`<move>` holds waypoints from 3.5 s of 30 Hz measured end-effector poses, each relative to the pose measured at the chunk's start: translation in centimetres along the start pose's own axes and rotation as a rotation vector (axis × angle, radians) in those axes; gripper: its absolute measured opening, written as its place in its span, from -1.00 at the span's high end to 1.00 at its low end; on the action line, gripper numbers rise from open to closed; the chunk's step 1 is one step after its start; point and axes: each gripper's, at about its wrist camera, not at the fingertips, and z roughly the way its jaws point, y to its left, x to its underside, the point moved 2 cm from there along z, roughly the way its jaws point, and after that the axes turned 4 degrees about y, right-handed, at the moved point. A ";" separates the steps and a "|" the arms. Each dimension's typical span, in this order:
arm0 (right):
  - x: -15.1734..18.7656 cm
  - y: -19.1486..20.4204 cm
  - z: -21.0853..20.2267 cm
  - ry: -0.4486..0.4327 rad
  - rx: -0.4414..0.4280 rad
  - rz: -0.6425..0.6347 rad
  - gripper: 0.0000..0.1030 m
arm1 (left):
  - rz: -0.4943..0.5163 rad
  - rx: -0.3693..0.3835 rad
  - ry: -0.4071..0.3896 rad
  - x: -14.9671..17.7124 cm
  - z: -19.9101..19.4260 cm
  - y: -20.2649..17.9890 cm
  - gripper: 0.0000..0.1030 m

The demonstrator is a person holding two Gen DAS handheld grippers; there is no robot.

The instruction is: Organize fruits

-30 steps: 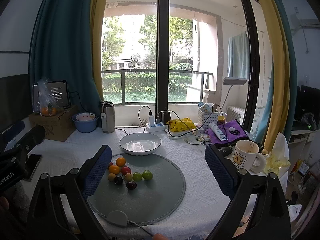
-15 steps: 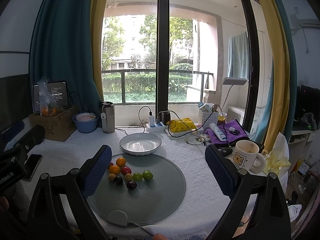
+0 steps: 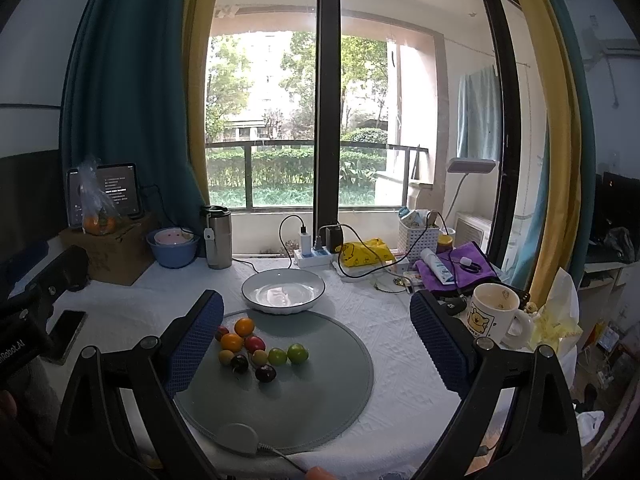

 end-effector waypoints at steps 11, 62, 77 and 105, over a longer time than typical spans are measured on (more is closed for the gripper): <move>0.0 0.0 0.8 0.011 -0.007 -0.002 -0.87 | 0.003 0.000 0.018 0.0 0.5 0.1 -0.99; 8.9 -1.6 25.6 0.578 -0.295 0.109 -0.37 | 0.194 0.105 0.784 15.0 23.3 -0.8 0.16; 9.1 -1.4 26.4 0.624 -0.397 0.175 0.18 | 0.127 0.162 0.804 14.9 23.0 -0.4 0.42; 3.8 -0.6 26.0 0.479 -0.289 0.016 0.39 | 0.067 0.196 0.651 8.3 24.0 0.5 0.42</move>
